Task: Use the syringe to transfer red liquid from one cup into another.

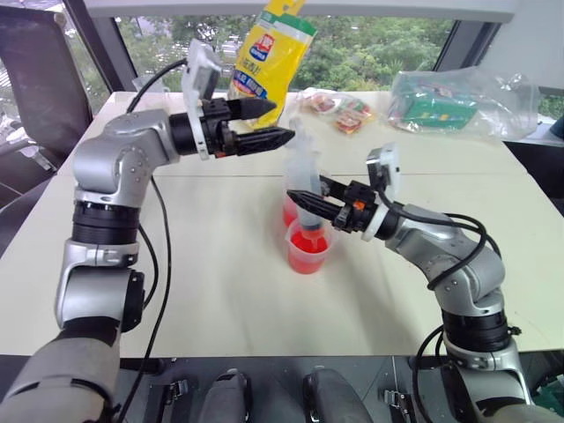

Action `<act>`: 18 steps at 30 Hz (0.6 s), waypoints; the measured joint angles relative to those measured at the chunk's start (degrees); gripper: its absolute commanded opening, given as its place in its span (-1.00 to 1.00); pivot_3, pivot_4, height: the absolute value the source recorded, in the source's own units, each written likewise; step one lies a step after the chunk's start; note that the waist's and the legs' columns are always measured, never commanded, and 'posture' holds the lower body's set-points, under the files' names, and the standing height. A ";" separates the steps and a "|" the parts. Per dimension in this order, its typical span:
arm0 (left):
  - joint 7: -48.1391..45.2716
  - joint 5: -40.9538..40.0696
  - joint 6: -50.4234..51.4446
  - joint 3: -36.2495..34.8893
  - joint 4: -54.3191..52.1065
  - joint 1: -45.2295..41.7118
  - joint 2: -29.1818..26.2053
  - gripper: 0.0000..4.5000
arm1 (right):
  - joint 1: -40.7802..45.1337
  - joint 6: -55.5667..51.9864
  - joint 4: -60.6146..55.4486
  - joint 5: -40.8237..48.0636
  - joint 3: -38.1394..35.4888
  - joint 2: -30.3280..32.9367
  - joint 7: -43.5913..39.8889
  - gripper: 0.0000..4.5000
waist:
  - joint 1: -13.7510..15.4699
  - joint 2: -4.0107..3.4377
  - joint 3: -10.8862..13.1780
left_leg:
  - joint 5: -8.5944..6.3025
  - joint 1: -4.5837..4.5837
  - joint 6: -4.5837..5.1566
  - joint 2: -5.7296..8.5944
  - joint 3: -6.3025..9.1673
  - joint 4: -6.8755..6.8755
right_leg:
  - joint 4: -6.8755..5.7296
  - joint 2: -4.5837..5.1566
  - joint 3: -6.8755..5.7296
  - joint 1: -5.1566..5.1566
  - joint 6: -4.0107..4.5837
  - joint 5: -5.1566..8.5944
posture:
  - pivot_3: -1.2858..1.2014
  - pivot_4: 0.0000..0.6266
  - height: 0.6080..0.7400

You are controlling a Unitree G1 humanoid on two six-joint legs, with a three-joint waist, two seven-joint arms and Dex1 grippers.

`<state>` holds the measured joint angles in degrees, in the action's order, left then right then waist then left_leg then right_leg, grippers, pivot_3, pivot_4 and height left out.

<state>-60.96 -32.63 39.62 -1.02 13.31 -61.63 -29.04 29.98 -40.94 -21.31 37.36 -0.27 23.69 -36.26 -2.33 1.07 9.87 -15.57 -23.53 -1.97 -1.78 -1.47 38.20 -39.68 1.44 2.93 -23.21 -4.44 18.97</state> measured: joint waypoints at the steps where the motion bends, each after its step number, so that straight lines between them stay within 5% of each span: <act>1: 0.01 0.00 -0.01 -0.03 0.07 -0.15 0.32 0.99 | 0.00 0.00 0.00 0.00 0.00 0.00 0.00 -0.38 | 0.00 0.00 0.00 | 0.00 0.00 0.00 0.00 0.00 0.00 | 0.00 0.00 0.00 0.00 0.00 0.00 | 0.03 -0.52 1.00; 4: 0.01 -0.11 -0.02 -0.10 0.34 -0.45 1.32 0.99 | -0.02 -0.08 0.00 -0.01 0.00 0.02 0.07 -0.38 | -0.05 0.00 0.00 | 0.00 0.00 0.00 0.00 0.00 0.00 | 0.00 0.00 0.00 0.00 0.00 0.00 | 0.03 -0.52 1.00; 6: 0.01 -0.12 -0.07 -0.10 0.65 -0.67 2.00 0.76 | -0.03 -0.10 0.00 -0.03 -0.01 0.02 0.17 -0.38 | -0.05 0.00 0.00 | 0.00 0.00 0.00 0.00 0.00 0.00 | 0.00 -0.01 0.00 0.00 0.00 0.00 | 0.03 -0.52 1.00; 14: -1.64 -0.81 0.70 0.62 0.22 -0.67 3.63 -0.98 | 0.12 -0.09 0.34 -0.11 -0.62 0.01 1.26 -0.38 | -0.04 0.00 0.00 | 0.00 0.00 0.00 0.00 0.00 0.00 | 0.00 0.00 0.00 0.00 0.00 0.00 | 0.03 -0.52 1.00; 18: -2.11 -1.33 1.45 0.57 -1.39 -0.24 3.38 -0.98 | 0.46 -0.10 0.44 -0.10 -0.51 0.11 1.05 -0.38 | -0.12 0.00 0.00 | 0.00 0.00 0.00 -0.01 0.00 0.00 | 0.00 -0.01 0.00 0.00 0.00 0.00 | 0.03 -0.52 1.00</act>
<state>-63.07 -33.96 41.06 -0.45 11.91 -61.87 -25.66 30.44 -41.04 -20.86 37.26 -0.78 23.80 -35.21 -2.45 1.07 9.87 -15.57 -23.53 -1.97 -1.79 -1.47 38.19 -39.67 1.42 2.93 -23.21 -4.44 18.97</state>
